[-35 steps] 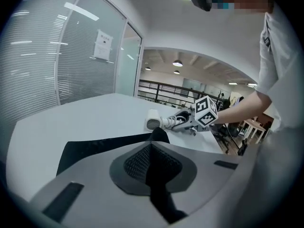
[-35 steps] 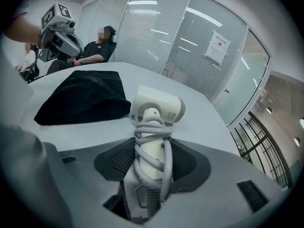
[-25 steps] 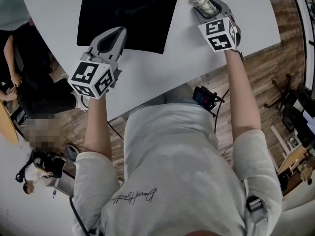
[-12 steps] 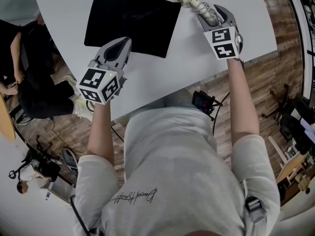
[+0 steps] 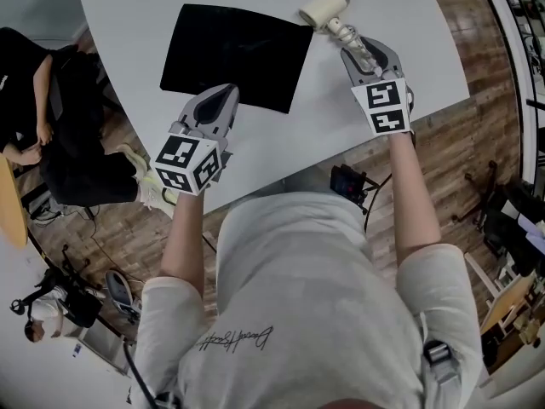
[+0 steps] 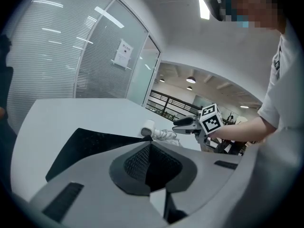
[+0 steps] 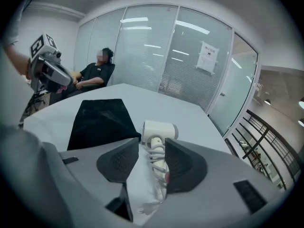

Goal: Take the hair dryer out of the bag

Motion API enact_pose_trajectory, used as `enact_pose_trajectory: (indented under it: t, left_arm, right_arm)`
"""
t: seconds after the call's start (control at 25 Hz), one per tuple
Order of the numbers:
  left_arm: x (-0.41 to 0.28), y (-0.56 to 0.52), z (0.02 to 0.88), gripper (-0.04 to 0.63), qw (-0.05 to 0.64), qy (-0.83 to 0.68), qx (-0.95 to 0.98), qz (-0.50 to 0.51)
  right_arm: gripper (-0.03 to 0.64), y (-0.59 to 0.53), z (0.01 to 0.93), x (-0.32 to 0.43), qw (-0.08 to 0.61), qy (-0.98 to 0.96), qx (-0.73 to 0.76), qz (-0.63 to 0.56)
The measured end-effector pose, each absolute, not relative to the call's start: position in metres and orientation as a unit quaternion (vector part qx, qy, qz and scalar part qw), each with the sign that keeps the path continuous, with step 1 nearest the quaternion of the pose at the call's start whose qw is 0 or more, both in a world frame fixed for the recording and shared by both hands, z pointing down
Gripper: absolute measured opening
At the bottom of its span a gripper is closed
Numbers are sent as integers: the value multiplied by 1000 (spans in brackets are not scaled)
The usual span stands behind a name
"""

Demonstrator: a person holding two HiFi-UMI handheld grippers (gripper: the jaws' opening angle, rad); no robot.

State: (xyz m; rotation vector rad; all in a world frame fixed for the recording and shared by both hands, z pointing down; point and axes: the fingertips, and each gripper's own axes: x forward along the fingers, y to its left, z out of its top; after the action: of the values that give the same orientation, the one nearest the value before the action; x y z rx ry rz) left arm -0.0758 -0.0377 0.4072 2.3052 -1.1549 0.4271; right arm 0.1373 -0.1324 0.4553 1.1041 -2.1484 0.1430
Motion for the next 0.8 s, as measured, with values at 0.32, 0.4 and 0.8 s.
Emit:
enact_pose_trajectory:
  t: [0.32, 0.4, 0.8]
  left_arm:
    - [-57, -23, 383, 12, 242, -433, 855, 149]
    - [-60, -22, 378, 12, 236, -444, 852, 145]
    - [-62, -11, 347, 12, 222, -478, 841, 123]
  right_arm:
    - [37, -92, 410, 111, 303, -855, 415, 67]
    - [29, -81, 400, 101, 291, -864, 403, 75]
    - [25, -46, 385, 62, 241, -886, 371, 141]
